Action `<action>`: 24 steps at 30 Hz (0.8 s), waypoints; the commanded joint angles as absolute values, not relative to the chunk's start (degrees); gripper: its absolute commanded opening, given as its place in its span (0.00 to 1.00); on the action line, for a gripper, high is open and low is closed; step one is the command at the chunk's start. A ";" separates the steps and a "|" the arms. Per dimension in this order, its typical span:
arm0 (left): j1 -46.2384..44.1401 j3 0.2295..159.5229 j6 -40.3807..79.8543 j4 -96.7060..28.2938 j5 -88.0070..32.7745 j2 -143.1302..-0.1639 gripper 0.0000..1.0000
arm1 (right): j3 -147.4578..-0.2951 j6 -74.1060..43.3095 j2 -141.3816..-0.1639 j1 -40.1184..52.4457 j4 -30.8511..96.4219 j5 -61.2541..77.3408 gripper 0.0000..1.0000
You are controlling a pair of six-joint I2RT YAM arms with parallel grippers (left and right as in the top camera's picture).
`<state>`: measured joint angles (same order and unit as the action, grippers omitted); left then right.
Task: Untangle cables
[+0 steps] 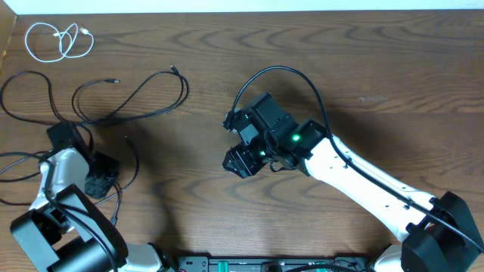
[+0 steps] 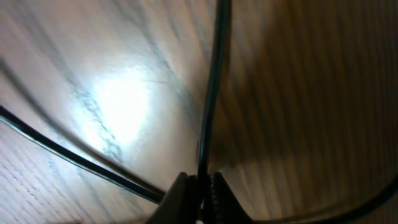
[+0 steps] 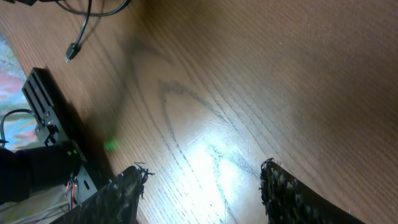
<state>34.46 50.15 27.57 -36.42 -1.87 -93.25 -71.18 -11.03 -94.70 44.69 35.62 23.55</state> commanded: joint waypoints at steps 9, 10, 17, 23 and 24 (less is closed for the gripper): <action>36.73 55.11 28.12 -38.89 -4.97 -91.37 0.56 | -71.55 -10.22 -94.21 45.10 35.77 23.46 0.59; 36.73 55.55 28.14 -39.03 -6.00 -90.78 0.61 | -71.55 -10.22 -94.21 45.10 35.75 23.46 0.59; 38.00 55.92 29.12 -37.50 -1.78 -87.64 0.72 | -71.55 -10.22 -94.21 45.10 35.90 23.49 0.58; 45.43 55.83 39.62 -37.23 3.09 -87.77 0.72 | -71.53 -10.20 -94.21 45.10 36.93 23.46 0.58; 46.98 55.79 40.36 -36.84 3.11 -87.77 0.72 | -71.53 -10.20 -94.21 45.10 36.95 23.46 0.58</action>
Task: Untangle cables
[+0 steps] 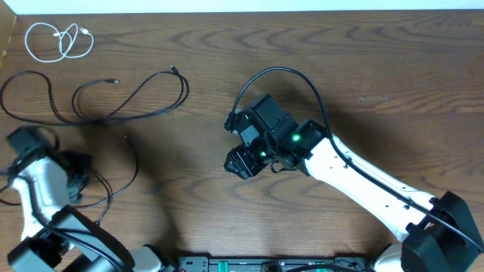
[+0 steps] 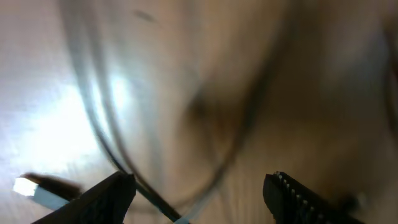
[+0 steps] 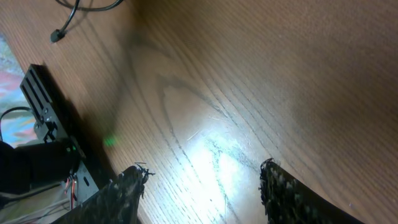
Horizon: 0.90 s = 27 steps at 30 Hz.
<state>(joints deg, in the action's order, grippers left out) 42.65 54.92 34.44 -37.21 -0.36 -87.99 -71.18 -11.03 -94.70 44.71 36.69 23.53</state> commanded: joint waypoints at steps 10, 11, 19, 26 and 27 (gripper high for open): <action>56.16 55.72 42.57 -35.62 3.53 -92.07 0.72 | -71.50 -10.15 -94.21 45.10 36.93 21.96 0.59; 56.51 55.72 42.54 -35.44 3.75 -92.95 0.72 | -71.50 -10.17 -94.21 45.10 36.95 21.96 0.59; 57.84 55.72 42.22 -32.23 3.88 -99.11 0.69 | -71.50 -10.20 -94.21 45.10 37.23 21.96 0.59; 57.80 55.72 42.09 -30.35 3.68 -100.84 0.54 | -71.50 -10.20 -94.21 45.10 36.86 21.96 0.59; 57.80 55.72 42.09 -30.24 3.70 -101.27 0.54 | -71.50 -10.20 -94.21 45.10 36.71 21.96 0.59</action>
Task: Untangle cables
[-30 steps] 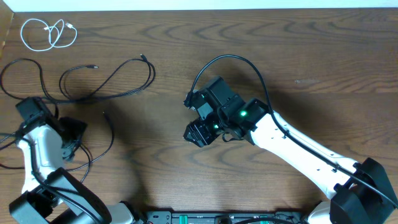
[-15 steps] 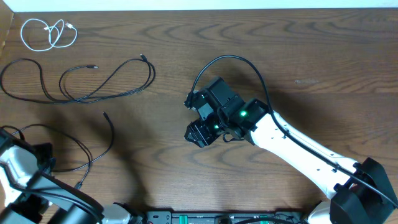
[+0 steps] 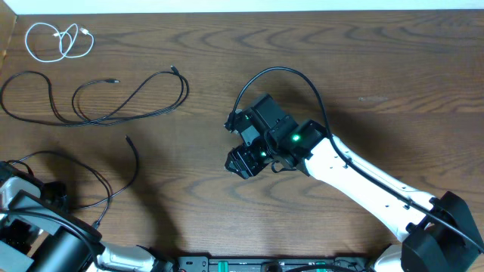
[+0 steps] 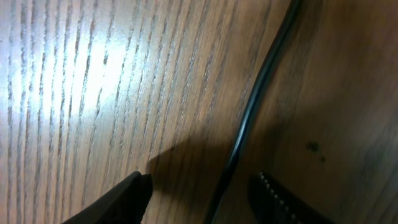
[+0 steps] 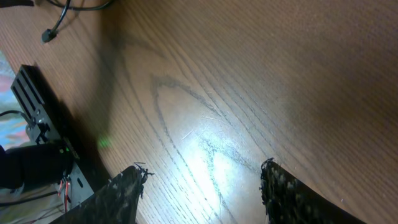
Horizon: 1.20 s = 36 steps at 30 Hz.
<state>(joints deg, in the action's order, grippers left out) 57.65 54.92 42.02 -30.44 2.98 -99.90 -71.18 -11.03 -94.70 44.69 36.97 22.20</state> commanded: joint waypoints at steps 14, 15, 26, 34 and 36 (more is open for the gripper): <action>57.78 55.75 39.03 -25.21 -1.32 -104.81 0.08 | -71.50 -10.20 -94.24 45.10 36.82 21.96 0.60; 57.78 55.75 38.96 -24.47 -1.56 -104.81 0.08 | -71.50 -10.20 -94.24 45.10 36.86 21.96 0.60; 57.78 57.67 32.75 -19.81 -5.56 -104.81 0.08 | -71.50 -10.20 -94.24 45.10 37.06 21.96 0.61; 57.78 62.41 30.65 -23.09 -5.56 -104.79 0.43 | -71.50 -10.22 -94.24 45.10 37.08 21.96 0.61; 57.78 63.70 30.68 -24.86 -5.54 -104.79 0.59 | -71.50 -10.20 -94.24 45.10 36.97 21.96 0.62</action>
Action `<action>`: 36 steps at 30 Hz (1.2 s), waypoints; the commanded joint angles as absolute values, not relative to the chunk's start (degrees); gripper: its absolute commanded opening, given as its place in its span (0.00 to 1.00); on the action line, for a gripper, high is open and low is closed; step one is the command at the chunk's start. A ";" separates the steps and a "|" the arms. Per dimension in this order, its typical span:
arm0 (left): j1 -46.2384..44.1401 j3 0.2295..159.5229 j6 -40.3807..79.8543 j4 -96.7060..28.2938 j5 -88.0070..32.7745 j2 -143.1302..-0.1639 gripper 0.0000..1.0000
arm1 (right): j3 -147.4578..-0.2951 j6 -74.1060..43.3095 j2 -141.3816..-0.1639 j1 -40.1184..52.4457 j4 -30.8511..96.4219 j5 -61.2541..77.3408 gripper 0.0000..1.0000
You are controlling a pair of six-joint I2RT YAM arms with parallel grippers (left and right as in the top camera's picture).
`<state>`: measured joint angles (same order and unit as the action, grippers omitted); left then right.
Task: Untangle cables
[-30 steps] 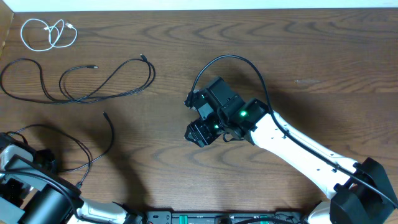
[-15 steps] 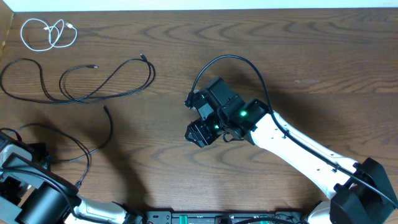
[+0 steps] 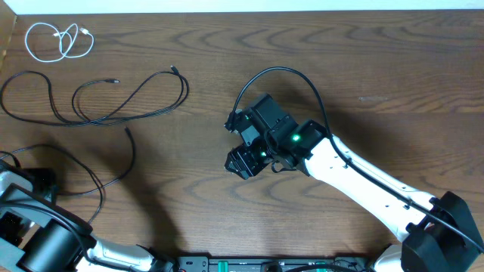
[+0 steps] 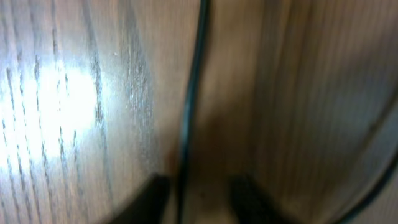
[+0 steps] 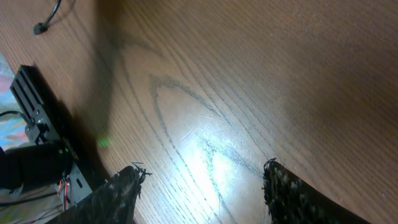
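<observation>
A thin black cable (image 3: 134, 155) curls across the lower left of the table. Its loose plug end points toward a longer black cable (image 3: 144, 114) lying apart above it. My left gripper (image 3: 34, 180) sits low at the table's left edge. In the blurred left wrist view that thin cable (image 4: 191, 93) runs straight down between my left gripper's (image 4: 199, 196) two fingers, close to the left one, with a gap still showing. My right gripper (image 3: 236, 161) hovers open over bare wood at mid-table; the right wrist view shows nothing between its fingers (image 5: 121, 196).
A small white cable (image 3: 59, 39) is coiled at the far left corner. A black equipment rail (image 3: 265, 264) runs along the front edge, also seen in the right wrist view (image 5: 37, 106). The right arm's own cable arches above its wrist.
My left gripper has shifted a little away from the front edge, and its fingers now stand closer together astride the thin cable. The cable's plug end sits slightly farther up. The right arm is unchanged.
My left gripper was shut on the thin black cable just below the long one. Then it was open farther left, then open at the table's left edge beside the cable. The thin cable now lies lower and apart from the long cable. The right gripper stayed open.
</observation>
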<state>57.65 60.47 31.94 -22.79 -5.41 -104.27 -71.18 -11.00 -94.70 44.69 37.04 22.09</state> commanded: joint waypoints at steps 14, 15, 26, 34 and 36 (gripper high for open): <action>54.59 70.46 32.56 -44.12 -7.27 -98.04 0.71 | -71.50 -10.20 -94.24 45.10 36.45 21.96 0.62; 53.65 70.46 32.58 -46.52 -9.06 -97.56 0.72 | -71.50 -10.20 -94.24 45.10 36.32 21.96 0.63; 35.16 70.30 14.61 -57.84 -28.32 -97.38 0.68 | -71.50 -10.24 -94.24 44.99 35.05 18.11 0.97; 12.82 70.32 12.88 -55.35 -28.32 -95.72 0.71 | -71.55 -19.73 -93.91 40.71 38.83 5.72 0.99; 7.09 70.32 12.38 -53.89 -28.25 -93.73 0.72 | -71.57 -19.68 -93.41 38.04 40.69 5.69 0.99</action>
